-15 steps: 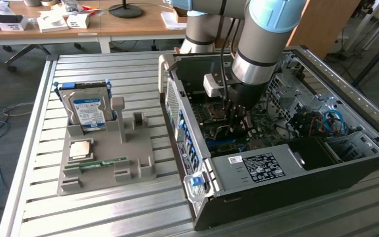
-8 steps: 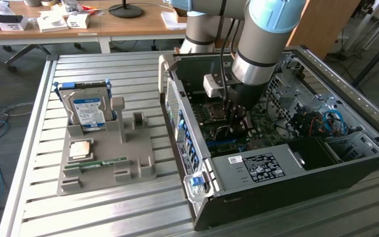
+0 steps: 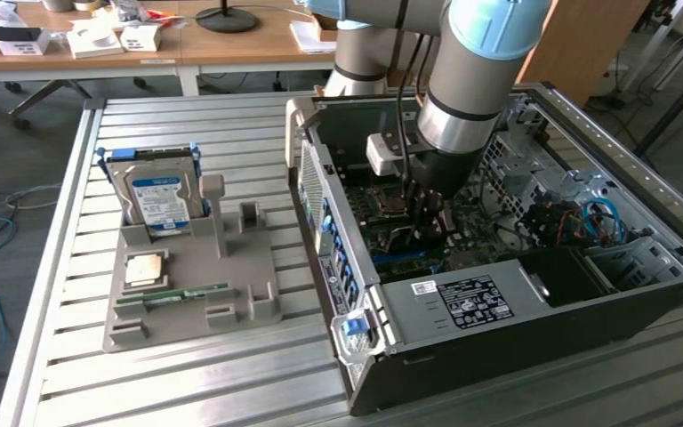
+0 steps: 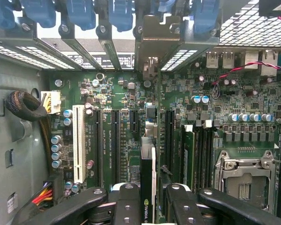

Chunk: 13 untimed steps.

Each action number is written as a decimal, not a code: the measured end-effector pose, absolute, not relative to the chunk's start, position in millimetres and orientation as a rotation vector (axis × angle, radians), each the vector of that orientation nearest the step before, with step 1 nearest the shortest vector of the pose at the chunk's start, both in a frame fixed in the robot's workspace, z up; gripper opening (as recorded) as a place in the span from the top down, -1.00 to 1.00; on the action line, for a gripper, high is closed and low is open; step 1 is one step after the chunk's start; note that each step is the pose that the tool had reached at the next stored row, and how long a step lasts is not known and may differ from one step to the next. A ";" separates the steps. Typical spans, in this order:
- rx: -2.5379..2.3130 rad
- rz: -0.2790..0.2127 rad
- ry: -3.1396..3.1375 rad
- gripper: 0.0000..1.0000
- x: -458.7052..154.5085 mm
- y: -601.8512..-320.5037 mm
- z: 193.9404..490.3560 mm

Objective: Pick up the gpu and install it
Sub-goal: 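Insert the gpu into the slot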

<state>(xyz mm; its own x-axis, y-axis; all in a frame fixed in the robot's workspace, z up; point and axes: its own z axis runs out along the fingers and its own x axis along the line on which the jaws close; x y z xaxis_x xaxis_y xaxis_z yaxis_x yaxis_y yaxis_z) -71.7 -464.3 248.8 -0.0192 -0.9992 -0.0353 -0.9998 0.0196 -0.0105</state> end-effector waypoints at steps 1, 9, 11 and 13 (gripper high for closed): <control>-2.177 0.027 2.220 0.47 -71.7 -464.3 248.8; -2.177 0.027 2.220 0.47 -71.7 -464.3 248.8; -2.177 0.027 2.220 0.45 -71.7 -464.3 248.8; -2.177 0.027 2.220 0.33 -71.7 -464.3 248.8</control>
<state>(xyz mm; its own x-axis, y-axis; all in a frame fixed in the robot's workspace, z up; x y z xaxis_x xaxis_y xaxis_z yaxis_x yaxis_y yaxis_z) -71.7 -464.3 248.8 -0.0192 -0.9992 -0.0352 -0.9998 0.0196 -0.0105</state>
